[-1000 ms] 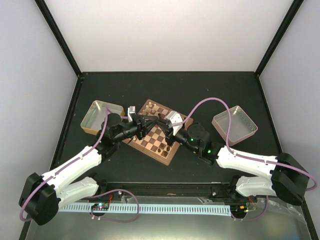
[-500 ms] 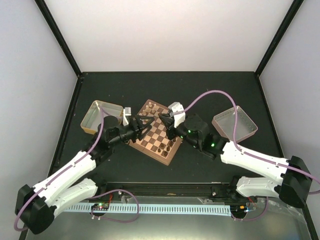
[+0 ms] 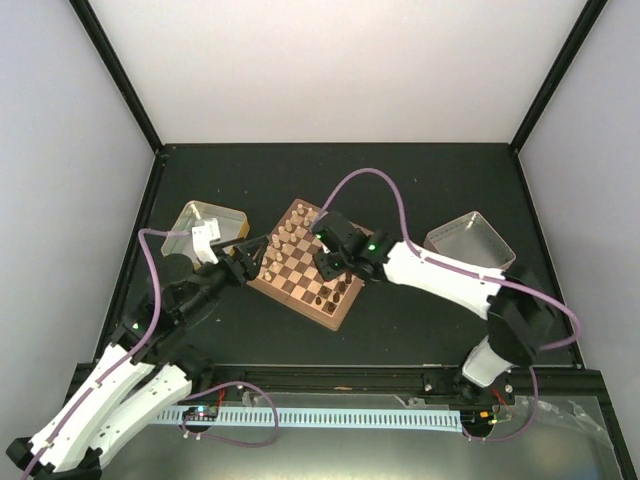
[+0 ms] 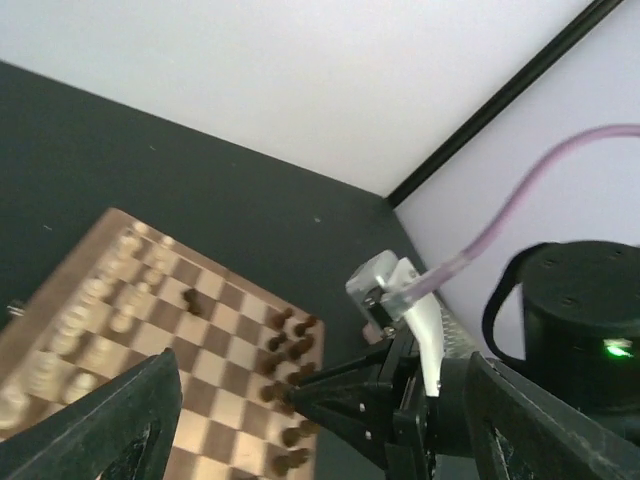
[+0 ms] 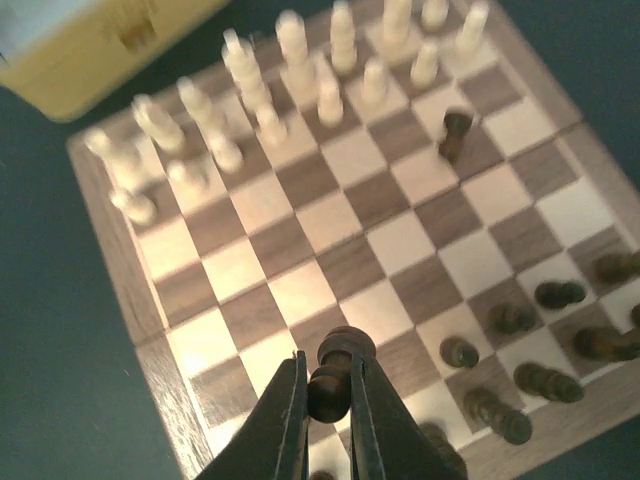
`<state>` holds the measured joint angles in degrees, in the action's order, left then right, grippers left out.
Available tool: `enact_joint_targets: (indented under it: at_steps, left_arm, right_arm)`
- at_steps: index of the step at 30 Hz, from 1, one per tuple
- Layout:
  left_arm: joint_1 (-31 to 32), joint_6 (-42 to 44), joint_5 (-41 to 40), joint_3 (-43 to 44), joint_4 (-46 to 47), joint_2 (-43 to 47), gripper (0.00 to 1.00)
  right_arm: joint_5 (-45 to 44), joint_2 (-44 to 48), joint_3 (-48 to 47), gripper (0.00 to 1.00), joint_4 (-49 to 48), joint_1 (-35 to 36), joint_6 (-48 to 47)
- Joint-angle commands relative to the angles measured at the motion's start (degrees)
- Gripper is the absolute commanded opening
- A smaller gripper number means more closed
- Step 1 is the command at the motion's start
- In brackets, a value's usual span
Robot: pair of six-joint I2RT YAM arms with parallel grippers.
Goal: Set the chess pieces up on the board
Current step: Place the chess piece on the chessboard.
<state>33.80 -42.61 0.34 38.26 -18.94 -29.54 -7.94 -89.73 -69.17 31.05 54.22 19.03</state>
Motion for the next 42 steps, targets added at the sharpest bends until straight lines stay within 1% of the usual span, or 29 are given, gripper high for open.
enact_joint_targets:
  at_steps: [1, 4, 7, 11, 20, 34, 40, 42]
  left_arm:
    - [-0.17, 14.31, -4.77, 4.0, -10.46, 1.32, 0.8]
    - [-0.19, 16.38, -4.35, 4.54, -13.37, 1.67, 0.82]
    - [-0.14, 17.59, -3.4, 3.73, -14.13, 1.76, 0.82]
    - [-0.22, 18.01, -4.49, 2.0, -14.43, 1.68, 0.82]
    - [-0.14, 17.99, -4.25, 0.32, -14.0, 1.12, 0.82]
    - [-0.18, 17.95, -4.22, 0.63, -14.45, 0.62, 0.83]
    - [-0.14, 18.08, -3.77, 1.07, -14.02, 0.06, 0.83]
    - [-0.21, 18.24, -3.63, 1.11, -13.97, -0.14, 0.83]
  right_arm:
    - [0.2, -6.44, -5.21, 0.04, 10.43, -0.25, 1.31]
    - [-0.78, -10.77, -8.03, 0.04, 12.97, -0.34, 1.44]
    - [-1.22, -13.96, -10.43, 0.04, 14.96, -0.29, 1.71]
    - [-2.0, -16.33, -11.85, 0.04, 16.65, -0.34, 2.52]
    - [-4.0, -17.95, -11.7, 0.04, 16.76, -1.12, 3.82]
    - [-1.65, -20.36, -11.76, 0.08, 14.25, -2.67, 2.2]
    - [-1.4, -20.96, -12.32, 0.13, 14.31, -3.0, 1.63]
    - [-1.6, -20.86, -12.48, 0.16, 14.56, -2.98, 1.7]
